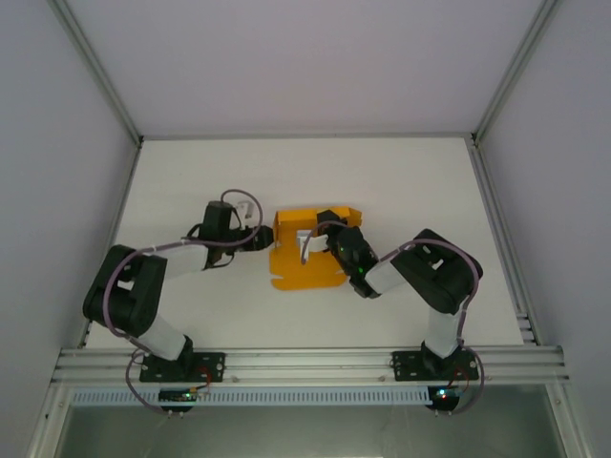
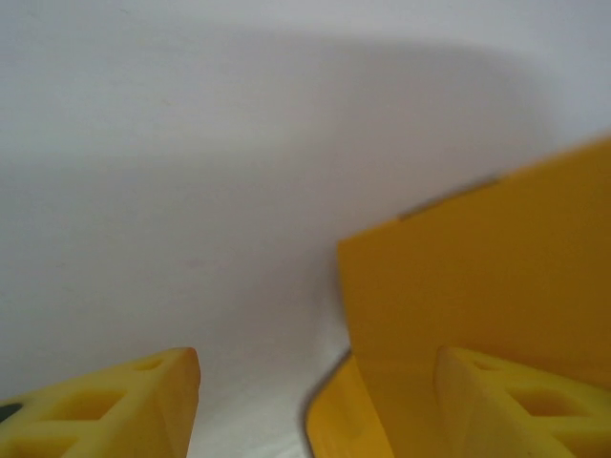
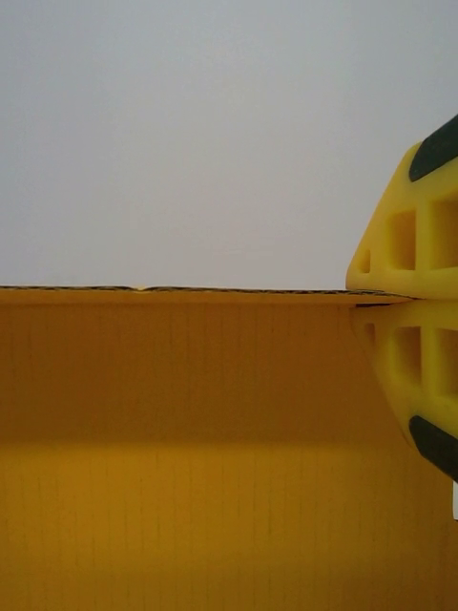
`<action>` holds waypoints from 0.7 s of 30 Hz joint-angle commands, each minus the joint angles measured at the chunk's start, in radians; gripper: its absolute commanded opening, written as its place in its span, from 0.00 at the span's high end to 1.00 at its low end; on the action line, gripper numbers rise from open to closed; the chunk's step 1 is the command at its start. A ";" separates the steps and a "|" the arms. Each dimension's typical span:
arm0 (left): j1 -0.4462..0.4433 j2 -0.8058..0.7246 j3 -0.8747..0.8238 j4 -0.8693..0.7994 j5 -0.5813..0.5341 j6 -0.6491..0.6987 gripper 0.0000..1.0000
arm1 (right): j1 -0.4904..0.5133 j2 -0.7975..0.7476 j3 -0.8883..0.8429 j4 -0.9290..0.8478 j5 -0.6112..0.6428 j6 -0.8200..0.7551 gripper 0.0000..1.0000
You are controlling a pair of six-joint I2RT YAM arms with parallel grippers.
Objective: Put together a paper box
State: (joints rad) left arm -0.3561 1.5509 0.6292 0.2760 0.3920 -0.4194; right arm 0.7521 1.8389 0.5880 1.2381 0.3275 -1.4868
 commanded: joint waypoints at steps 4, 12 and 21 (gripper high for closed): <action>-0.078 -0.046 -0.050 0.162 -0.110 0.060 0.39 | 0.001 0.018 0.019 -0.019 0.048 -0.013 1.00; -0.134 0.019 -0.066 0.358 -0.190 0.148 0.45 | 0.027 0.038 0.021 -0.026 0.072 -0.038 1.00; -0.190 0.118 -0.025 0.430 -0.294 0.215 0.47 | 0.032 0.036 0.026 -0.097 0.065 -0.023 1.00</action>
State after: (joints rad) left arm -0.5343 1.6386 0.5713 0.6479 0.1547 -0.2424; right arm 0.7696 1.8618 0.6014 1.2098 0.4057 -1.5059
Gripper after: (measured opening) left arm 0.538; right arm 0.050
